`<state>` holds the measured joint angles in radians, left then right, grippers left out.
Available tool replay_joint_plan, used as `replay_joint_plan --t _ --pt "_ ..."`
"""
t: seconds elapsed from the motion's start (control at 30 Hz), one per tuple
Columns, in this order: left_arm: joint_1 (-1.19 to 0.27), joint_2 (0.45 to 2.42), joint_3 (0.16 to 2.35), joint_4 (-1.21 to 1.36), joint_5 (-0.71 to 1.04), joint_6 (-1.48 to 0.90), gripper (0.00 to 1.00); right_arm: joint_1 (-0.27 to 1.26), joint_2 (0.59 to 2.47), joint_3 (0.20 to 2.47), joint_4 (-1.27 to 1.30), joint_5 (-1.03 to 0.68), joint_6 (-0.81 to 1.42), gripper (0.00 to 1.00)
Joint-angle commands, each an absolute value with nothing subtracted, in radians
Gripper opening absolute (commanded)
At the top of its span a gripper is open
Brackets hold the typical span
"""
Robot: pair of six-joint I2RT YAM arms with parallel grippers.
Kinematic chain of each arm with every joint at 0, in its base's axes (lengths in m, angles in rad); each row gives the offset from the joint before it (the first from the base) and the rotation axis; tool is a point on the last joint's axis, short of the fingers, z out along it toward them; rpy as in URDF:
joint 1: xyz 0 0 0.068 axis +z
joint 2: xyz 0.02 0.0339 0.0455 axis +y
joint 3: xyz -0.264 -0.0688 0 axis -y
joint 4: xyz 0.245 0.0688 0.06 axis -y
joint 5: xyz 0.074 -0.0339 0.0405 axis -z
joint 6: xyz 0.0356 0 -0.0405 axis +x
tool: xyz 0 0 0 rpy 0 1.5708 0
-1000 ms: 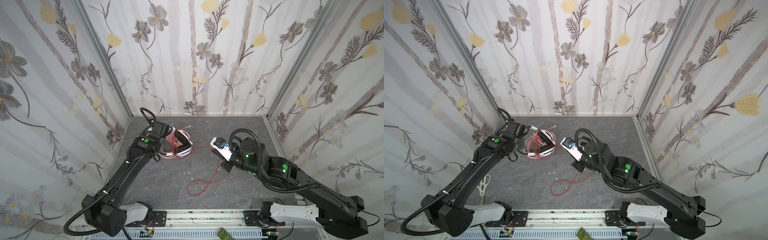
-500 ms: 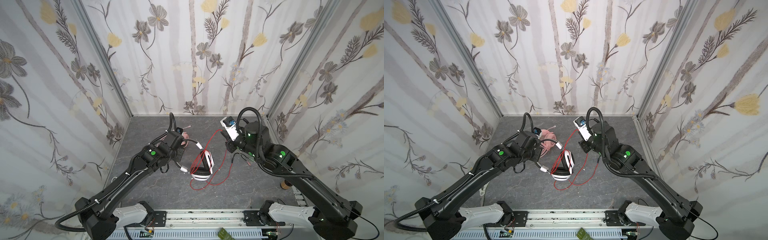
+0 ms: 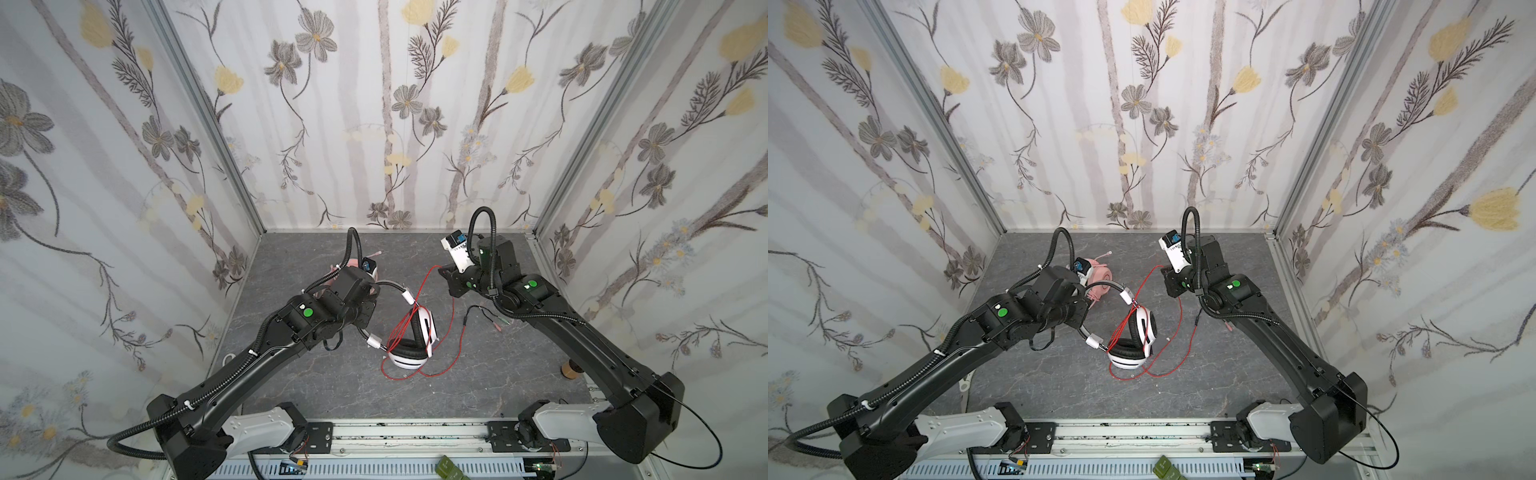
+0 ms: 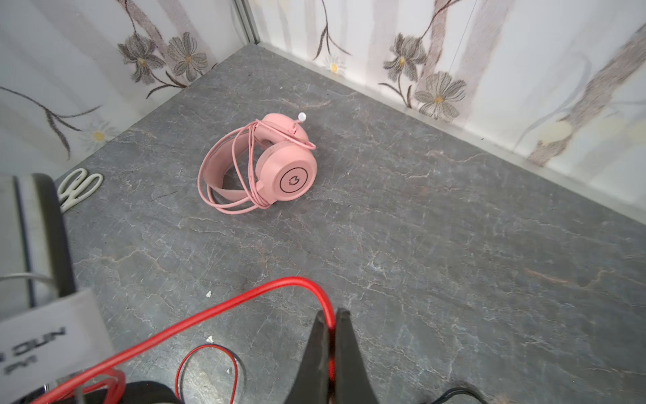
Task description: Wrap the headphones
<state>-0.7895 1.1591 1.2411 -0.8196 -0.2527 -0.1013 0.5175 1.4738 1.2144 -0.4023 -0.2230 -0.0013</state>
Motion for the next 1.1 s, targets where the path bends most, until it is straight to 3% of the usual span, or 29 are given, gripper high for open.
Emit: replay_joint_plan --t 0.0,0.47,0.63,0.8,1.07 --pt "-0.79 1.137 1.244 -0.733 -0.214 -0.11 0.0 0.506 1.486 1.165 -0.303 -0.359 0.057 0.0" --pt "-0.743 1.153 1.421 -0.762 -0.126 -0.251 0.0 0.504 1.506 0.946 -0.036 -0.609 0.23 0.08" --pt "-0.687 1.18 1.521 -0.804 -0.102 -0.37 0.0 0.505 1.505 0.874 0.052 -0.652 0.286 0.28" --pt "-0.652 1.2 1.584 -0.845 -0.117 -0.456 0.0 0.504 1.46 0.805 0.097 -0.618 0.294 0.55" --pt "-0.56 1.203 1.598 -0.894 -0.12 -0.551 0.0 0.486 1.393 0.684 0.074 -0.552 0.271 0.59"
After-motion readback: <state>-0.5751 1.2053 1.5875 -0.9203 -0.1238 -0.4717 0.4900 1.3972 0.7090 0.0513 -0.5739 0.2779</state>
